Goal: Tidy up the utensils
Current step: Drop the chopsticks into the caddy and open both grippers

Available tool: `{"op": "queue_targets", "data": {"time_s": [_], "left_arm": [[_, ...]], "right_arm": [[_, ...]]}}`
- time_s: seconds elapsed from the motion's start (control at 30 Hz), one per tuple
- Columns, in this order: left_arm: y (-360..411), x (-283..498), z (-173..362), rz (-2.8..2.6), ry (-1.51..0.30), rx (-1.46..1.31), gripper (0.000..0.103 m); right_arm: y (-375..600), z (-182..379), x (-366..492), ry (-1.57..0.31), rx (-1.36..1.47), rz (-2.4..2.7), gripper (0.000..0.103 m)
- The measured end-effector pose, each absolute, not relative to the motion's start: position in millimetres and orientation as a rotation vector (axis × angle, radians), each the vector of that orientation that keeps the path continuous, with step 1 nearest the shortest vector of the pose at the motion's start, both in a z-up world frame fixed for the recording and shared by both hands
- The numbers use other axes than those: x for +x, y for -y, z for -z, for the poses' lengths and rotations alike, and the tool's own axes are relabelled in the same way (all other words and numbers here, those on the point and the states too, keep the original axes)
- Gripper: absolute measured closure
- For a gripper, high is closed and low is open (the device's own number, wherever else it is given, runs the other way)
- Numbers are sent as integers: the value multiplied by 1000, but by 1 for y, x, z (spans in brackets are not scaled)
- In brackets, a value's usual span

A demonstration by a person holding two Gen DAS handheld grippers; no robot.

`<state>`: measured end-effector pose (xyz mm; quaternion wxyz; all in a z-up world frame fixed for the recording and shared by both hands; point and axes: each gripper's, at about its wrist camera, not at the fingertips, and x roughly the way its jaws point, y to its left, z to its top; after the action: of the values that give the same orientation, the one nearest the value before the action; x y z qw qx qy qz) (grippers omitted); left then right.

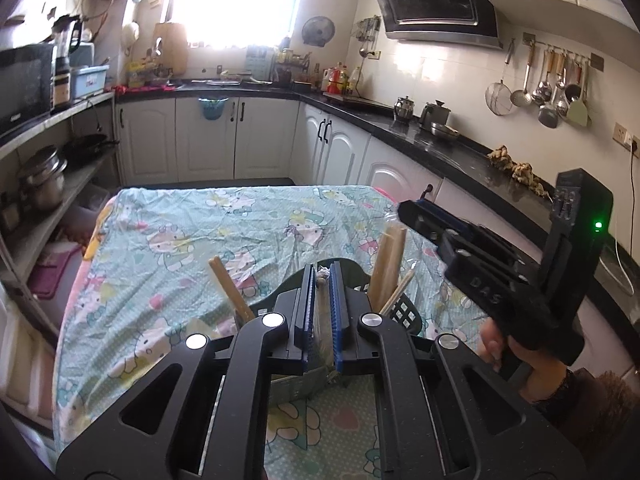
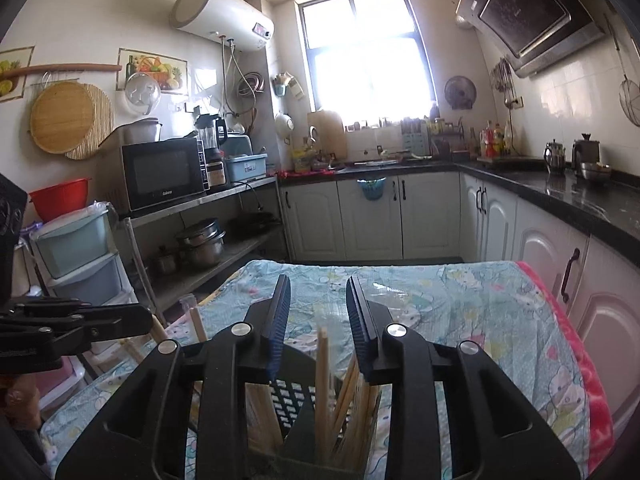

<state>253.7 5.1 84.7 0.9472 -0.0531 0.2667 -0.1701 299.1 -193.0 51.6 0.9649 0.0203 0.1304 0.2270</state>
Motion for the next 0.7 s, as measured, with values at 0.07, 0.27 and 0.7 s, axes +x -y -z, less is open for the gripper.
{"op": "queue_targets", "data": {"time_s": [0.07, 0.27, 0.7], "left_arm": [[-8, 252, -85, 340, -542, -118, 99], [-15, 243, -95, 325, -513, -144, 80], [-30, 205, -127, 270, -427, -187, 36]], "right_arm": [[195, -54, 296, -269, 43, -460, 66], [201, -65, 283, -282, 51, -457, 54], [209, -85, 239, -298, 29, -445, 30]]}}
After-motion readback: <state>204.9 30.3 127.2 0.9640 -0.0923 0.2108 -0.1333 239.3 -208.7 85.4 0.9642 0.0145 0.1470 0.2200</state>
